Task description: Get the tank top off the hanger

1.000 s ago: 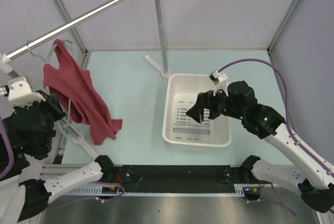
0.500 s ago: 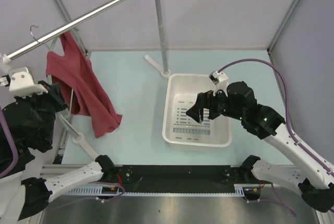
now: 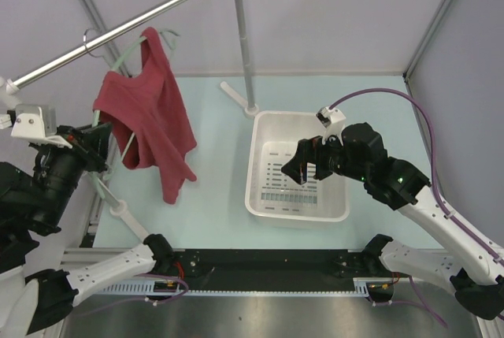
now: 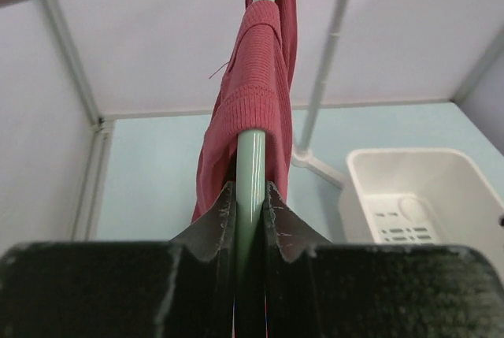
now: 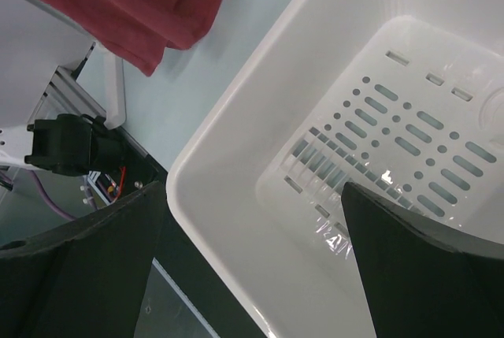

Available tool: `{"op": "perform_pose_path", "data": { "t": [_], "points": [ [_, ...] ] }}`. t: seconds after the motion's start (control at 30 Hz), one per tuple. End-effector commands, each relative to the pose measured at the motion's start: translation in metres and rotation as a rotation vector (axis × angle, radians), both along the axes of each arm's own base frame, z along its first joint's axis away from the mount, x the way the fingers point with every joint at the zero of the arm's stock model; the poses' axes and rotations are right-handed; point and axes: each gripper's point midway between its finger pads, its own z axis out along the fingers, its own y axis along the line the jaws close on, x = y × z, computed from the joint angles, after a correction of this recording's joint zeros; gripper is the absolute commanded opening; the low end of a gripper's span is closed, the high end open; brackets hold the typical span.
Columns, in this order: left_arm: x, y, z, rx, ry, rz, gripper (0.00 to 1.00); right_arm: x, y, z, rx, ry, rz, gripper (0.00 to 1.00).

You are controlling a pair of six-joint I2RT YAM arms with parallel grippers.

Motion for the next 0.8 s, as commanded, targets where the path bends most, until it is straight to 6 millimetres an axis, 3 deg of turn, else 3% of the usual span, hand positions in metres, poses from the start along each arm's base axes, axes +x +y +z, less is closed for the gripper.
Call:
{"op": "perform_pose_path", "data": {
  "t": [0.0,0.17,0.27,0.3,0.4,0.43,0.63,0.77],
  "points": [
    [-0.015,-0.047,0.017,-0.039,-0.074,-0.29,0.0,0.006,0.0,0.026,0.01,-0.064,-0.008,1.0],
    [-0.027,-0.088,0.011,-0.002,-0.066,-0.507,0.0,0.003,0.007,0.037,0.01,-0.107,0.058,1.0],
    [-0.03,-0.103,0.008,0.001,-0.066,-0.575,0.0,0.004,0.019,0.062,0.066,-0.144,0.092,1.0],
    [-0.031,-0.104,0.009,-0.002,-0.068,-0.584,0.0,0.004,0.022,0.081,0.098,-0.178,0.103,1.0],
    [-0.033,-0.111,0.006,-0.001,-0.066,-0.613,0.0,0.01,0.041,0.105,0.13,-0.224,0.13,1.0],
    [-0.033,-0.112,0.005,0.002,-0.063,-0.619,0.0,0.015,0.049,0.123,0.148,-0.251,0.132,0.99],
    [-0.038,-0.119,-0.003,0.006,-0.048,-0.666,0.0,0.033,0.075,0.178,0.179,-0.362,0.093,0.94],
    [-0.042,-0.123,-0.009,0.005,-0.034,-0.697,0.0,0.048,0.09,0.184,0.192,-0.371,0.044,0.88]
  ]
}}
